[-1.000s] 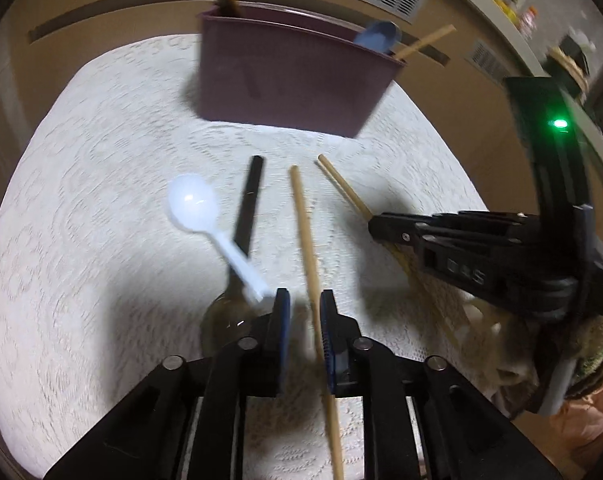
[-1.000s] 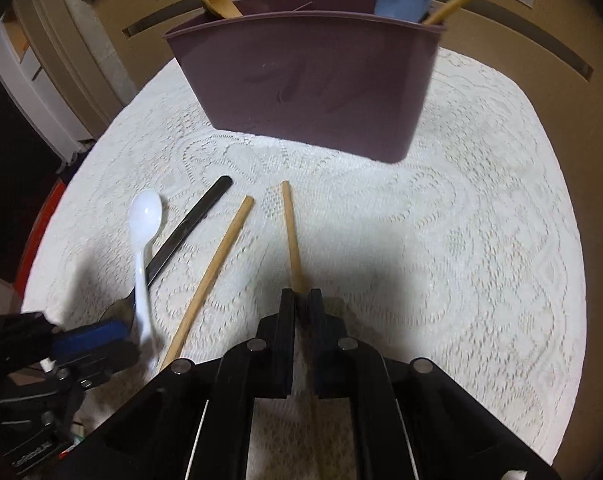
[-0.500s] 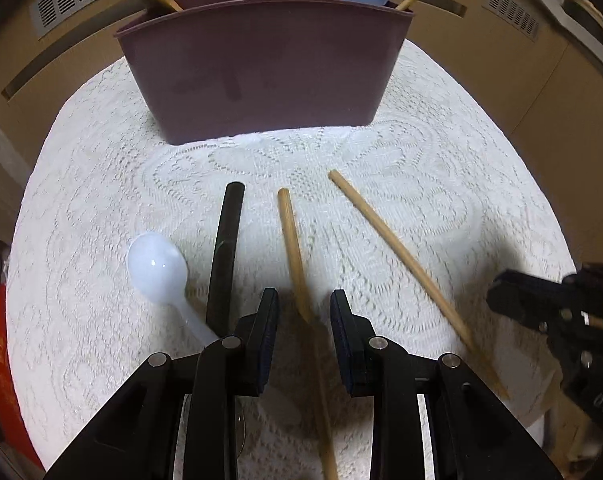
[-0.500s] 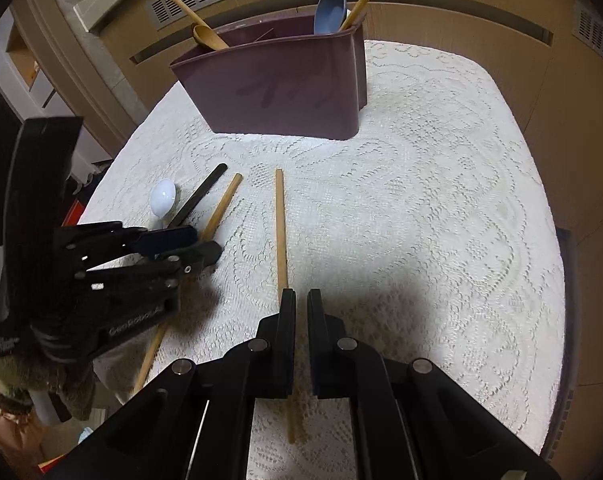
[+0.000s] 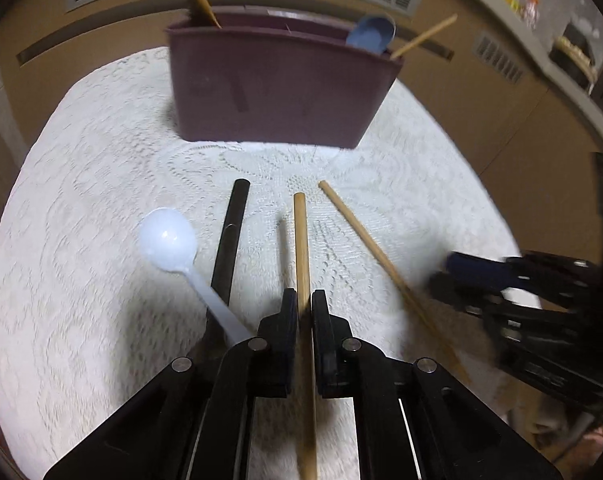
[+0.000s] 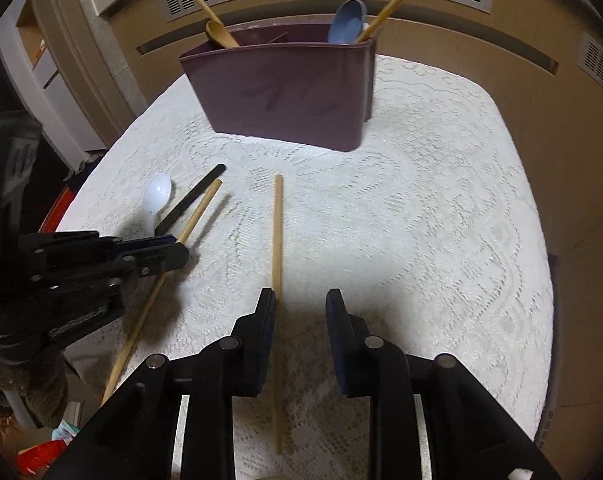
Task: Organize utensils
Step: 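Grasp a wooden chopstick with the right tool while the left tool grasps another chopstick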
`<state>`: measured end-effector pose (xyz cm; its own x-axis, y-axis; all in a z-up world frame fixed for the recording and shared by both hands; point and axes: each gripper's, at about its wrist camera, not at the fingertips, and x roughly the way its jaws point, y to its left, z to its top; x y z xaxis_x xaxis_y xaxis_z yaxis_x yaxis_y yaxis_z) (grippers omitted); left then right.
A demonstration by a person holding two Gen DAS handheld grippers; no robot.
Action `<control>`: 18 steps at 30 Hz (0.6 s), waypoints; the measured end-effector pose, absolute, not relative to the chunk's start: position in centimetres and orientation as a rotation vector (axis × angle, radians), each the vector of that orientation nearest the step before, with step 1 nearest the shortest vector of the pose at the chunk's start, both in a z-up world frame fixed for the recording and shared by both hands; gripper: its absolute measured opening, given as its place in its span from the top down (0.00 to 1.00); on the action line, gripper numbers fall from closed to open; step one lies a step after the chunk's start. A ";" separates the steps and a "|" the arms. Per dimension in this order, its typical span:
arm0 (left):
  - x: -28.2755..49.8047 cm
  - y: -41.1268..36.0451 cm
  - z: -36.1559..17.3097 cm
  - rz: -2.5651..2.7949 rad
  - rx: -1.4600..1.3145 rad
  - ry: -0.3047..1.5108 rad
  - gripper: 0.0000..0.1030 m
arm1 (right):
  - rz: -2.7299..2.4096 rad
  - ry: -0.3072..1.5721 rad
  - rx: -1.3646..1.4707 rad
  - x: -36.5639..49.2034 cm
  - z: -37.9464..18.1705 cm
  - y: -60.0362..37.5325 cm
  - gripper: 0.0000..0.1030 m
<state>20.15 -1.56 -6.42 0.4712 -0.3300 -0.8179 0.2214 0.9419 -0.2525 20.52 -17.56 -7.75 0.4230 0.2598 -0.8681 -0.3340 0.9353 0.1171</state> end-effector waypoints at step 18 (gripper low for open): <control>19.7 -0.9 -6.2 -0.330 -0.084 1.110 0.82 | 0.383 1.110 -0.212 24.3 -10.0 -12.1 0.94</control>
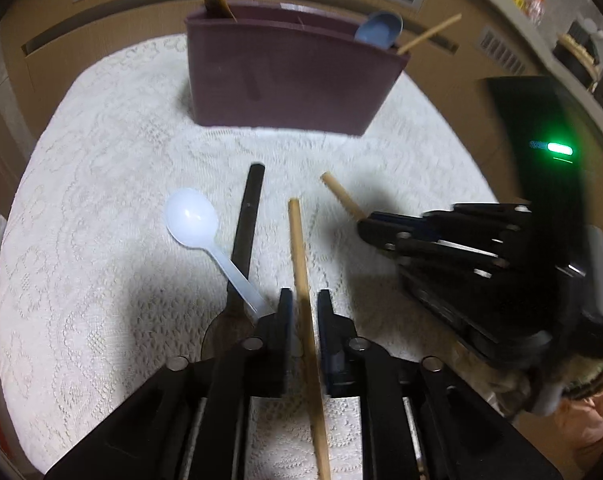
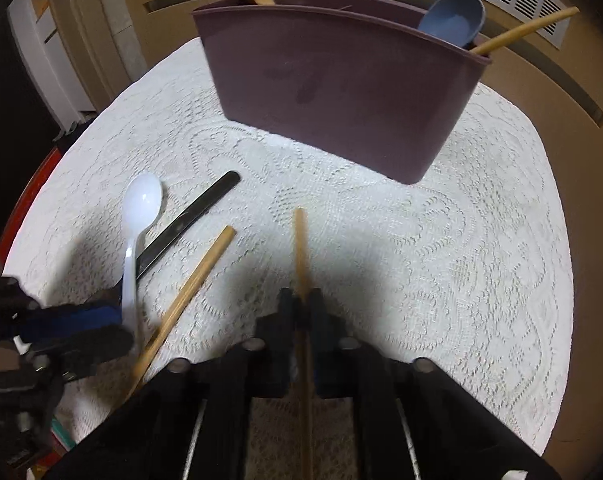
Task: Organize utensils
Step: 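Grasp a wooden chopstick with the right tool while the left tool grasps another chopstick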
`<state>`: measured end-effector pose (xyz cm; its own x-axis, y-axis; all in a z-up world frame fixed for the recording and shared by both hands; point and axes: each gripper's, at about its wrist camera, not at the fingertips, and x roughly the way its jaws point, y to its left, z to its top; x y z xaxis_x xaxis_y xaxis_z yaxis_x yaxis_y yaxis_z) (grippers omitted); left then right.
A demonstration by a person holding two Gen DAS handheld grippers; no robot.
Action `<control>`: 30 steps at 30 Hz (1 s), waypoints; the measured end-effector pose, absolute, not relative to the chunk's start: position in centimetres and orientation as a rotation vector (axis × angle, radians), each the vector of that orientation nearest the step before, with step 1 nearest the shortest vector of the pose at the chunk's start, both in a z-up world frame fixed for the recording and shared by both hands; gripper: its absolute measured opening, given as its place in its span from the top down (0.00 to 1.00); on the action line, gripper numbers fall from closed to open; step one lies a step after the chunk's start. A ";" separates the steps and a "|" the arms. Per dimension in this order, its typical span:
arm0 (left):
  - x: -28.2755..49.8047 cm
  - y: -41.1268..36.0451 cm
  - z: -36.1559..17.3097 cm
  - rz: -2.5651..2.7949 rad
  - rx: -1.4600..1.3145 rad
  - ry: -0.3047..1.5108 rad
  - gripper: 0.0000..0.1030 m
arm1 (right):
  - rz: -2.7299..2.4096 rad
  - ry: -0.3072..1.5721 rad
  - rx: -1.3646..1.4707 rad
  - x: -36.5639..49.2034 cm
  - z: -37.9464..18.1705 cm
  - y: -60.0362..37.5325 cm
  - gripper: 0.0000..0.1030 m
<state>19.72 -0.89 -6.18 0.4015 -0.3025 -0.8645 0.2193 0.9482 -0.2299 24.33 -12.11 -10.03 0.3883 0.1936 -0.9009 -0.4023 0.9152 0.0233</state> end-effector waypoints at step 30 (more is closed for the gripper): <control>23.2 -5.3 -7.7 -0.322 0.118 1.232 0.93 | 0.324 0.980 0.017 17.6 -4.1 -20.7 0.94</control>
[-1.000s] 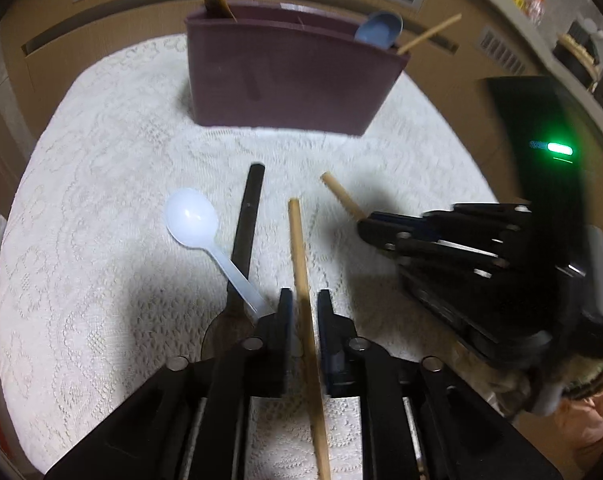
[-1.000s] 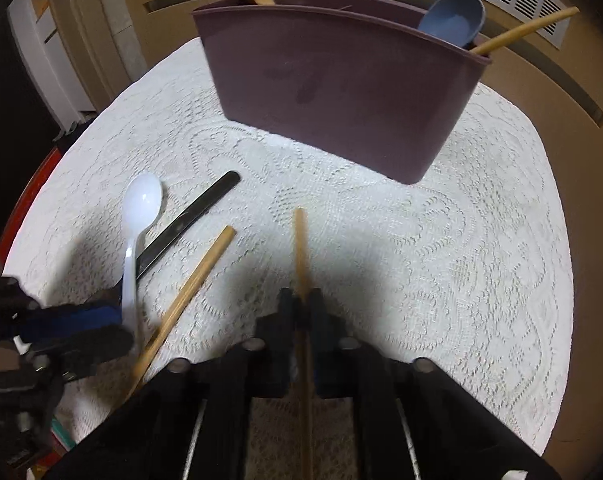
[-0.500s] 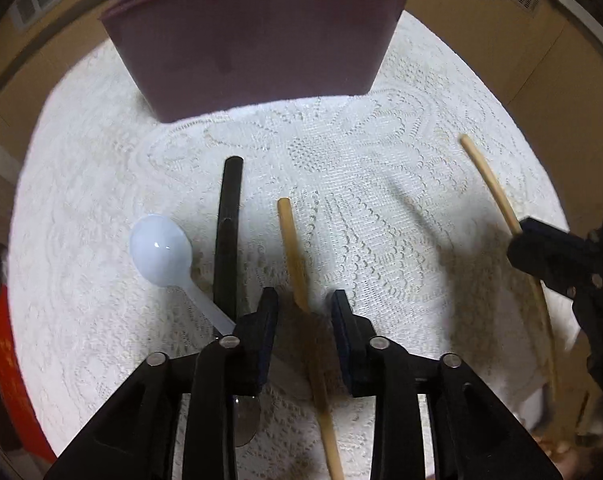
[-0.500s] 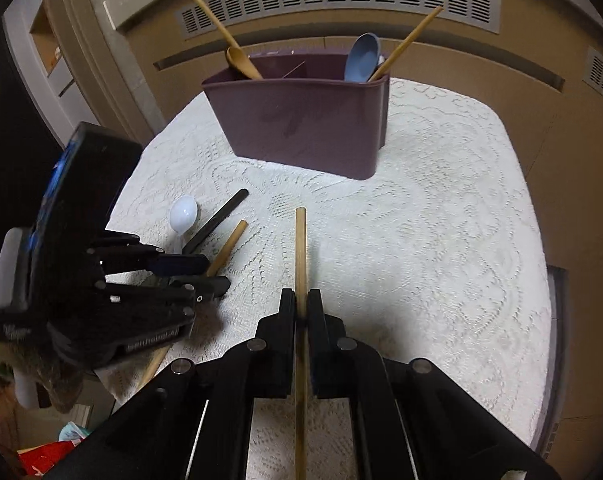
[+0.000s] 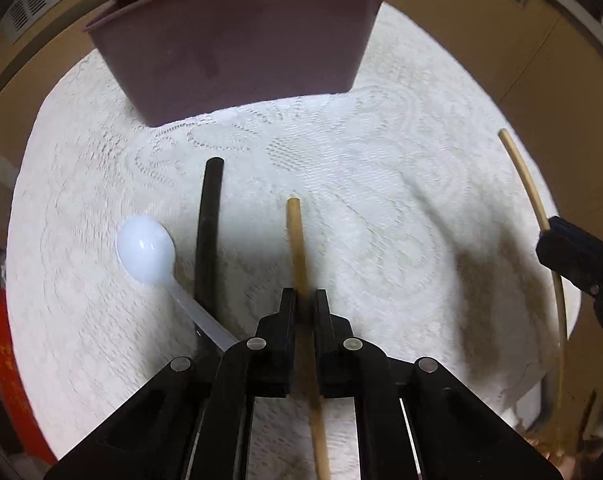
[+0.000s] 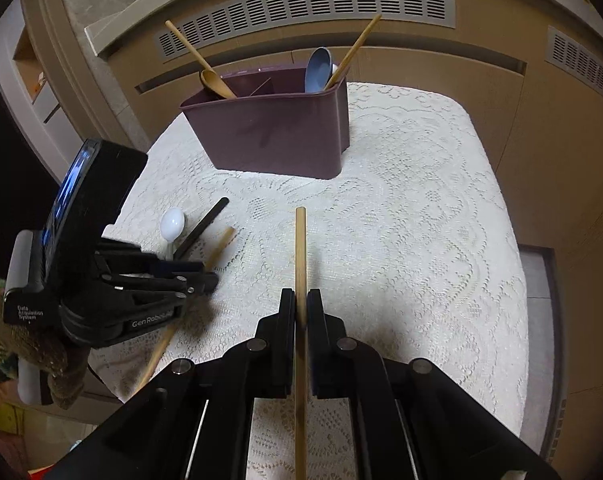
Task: Organize utensils
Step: 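Grasp a wooden chopstick with the right tool while the left tool grasps another chopstick, then lift both chopsticks and lower them into the maroon holder with both tools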
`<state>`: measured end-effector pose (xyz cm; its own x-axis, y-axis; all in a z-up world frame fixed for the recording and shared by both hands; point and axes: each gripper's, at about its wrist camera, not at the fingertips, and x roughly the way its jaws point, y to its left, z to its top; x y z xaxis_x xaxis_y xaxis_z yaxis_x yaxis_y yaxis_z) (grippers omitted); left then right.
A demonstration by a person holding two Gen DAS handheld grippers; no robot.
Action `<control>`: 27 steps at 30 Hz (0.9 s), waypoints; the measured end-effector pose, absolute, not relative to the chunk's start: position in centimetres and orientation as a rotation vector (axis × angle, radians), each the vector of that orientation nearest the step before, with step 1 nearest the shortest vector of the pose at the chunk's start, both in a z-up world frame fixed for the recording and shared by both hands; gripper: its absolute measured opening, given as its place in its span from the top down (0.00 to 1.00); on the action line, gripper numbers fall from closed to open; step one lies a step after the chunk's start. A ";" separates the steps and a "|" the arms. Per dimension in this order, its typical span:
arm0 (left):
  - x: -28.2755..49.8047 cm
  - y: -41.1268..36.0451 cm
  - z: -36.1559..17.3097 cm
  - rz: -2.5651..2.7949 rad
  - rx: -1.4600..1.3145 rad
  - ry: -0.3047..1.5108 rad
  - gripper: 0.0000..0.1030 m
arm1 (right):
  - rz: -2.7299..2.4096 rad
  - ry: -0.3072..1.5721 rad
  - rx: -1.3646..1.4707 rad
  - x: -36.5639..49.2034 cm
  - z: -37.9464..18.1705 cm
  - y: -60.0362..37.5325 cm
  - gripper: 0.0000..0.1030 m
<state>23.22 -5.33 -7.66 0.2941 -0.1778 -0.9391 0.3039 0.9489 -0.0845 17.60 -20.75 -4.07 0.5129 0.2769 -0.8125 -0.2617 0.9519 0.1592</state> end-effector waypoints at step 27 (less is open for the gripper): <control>14.7 2.6 6.3 -0.324 -0.242 0.696 0.93 | 0.366 0.800 0.069 15.4 3.9 -19.6 0.94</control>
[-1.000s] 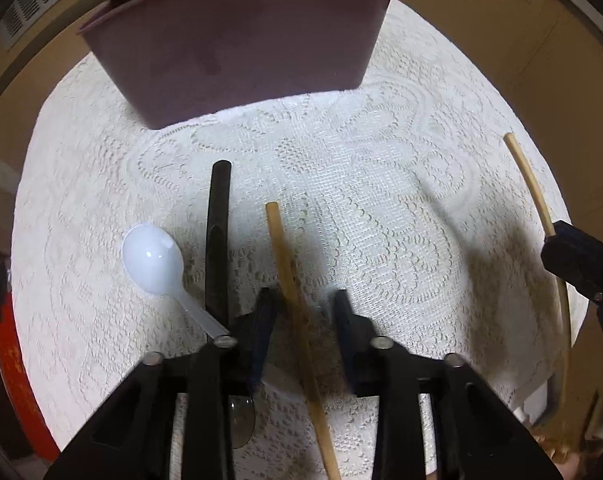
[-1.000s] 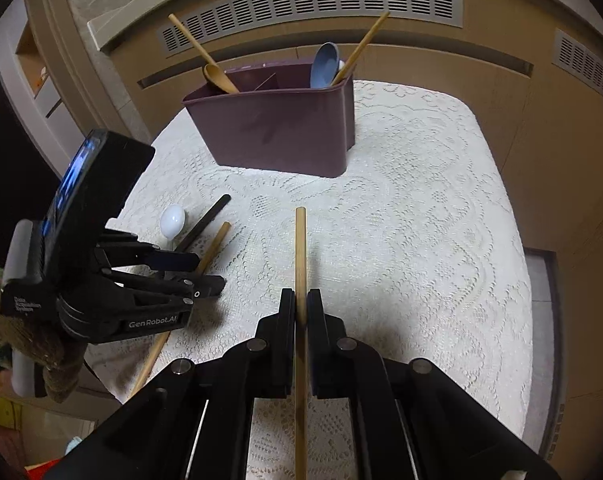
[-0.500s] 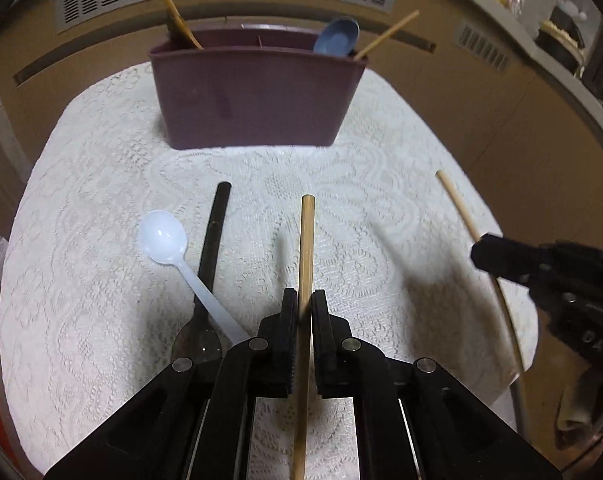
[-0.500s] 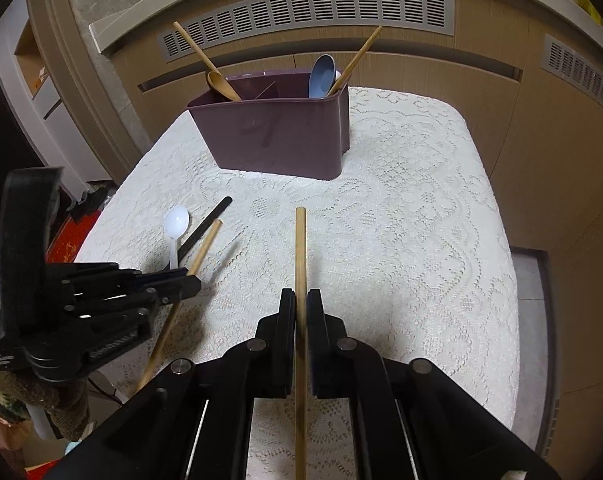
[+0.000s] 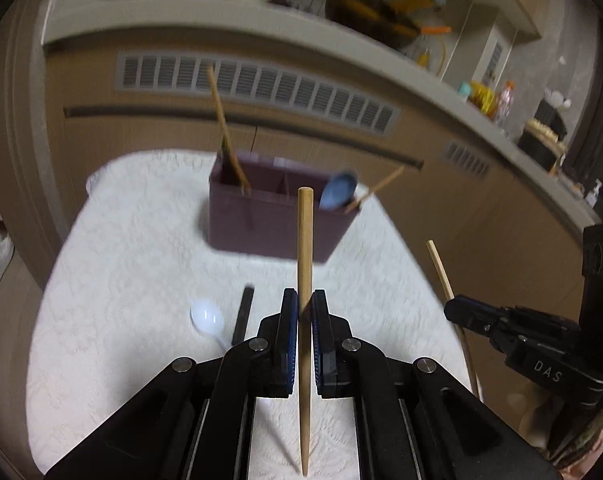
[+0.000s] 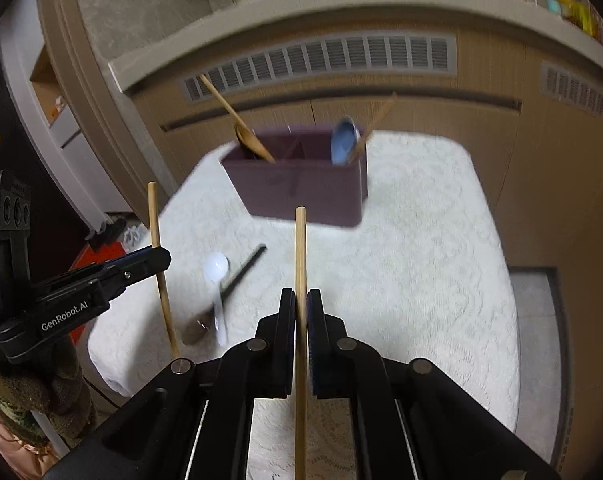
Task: Organize utensils
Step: 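Lift both chopsticks and lower them into the maroon holder with both tools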
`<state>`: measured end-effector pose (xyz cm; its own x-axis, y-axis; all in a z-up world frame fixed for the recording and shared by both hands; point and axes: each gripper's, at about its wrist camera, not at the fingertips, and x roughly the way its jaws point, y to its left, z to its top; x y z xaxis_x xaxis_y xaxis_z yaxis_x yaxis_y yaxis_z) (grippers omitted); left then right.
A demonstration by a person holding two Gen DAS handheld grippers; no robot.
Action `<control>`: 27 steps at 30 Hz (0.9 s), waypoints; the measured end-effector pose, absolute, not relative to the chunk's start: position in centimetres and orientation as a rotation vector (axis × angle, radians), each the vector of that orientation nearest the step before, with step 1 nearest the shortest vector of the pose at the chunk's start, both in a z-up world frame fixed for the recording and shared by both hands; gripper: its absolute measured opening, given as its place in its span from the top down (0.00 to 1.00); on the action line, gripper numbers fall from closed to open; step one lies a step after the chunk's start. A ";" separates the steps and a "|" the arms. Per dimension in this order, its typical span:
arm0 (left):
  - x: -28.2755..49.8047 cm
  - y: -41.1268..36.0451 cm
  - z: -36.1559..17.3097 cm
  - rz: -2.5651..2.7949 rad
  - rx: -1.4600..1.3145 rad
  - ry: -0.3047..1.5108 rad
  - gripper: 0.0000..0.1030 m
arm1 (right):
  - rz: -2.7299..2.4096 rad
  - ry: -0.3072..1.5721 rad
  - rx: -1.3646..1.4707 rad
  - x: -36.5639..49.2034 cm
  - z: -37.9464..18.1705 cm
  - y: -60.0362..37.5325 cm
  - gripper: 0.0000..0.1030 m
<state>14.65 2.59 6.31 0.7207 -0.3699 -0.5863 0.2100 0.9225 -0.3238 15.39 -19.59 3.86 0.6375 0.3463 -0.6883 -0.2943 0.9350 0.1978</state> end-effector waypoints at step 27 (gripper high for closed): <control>24.0 2.7 26.0 -0.299 -0.112 0.163 0.93 | 0.462 0.238 0.002 24.2 23.3 -16.0 0.94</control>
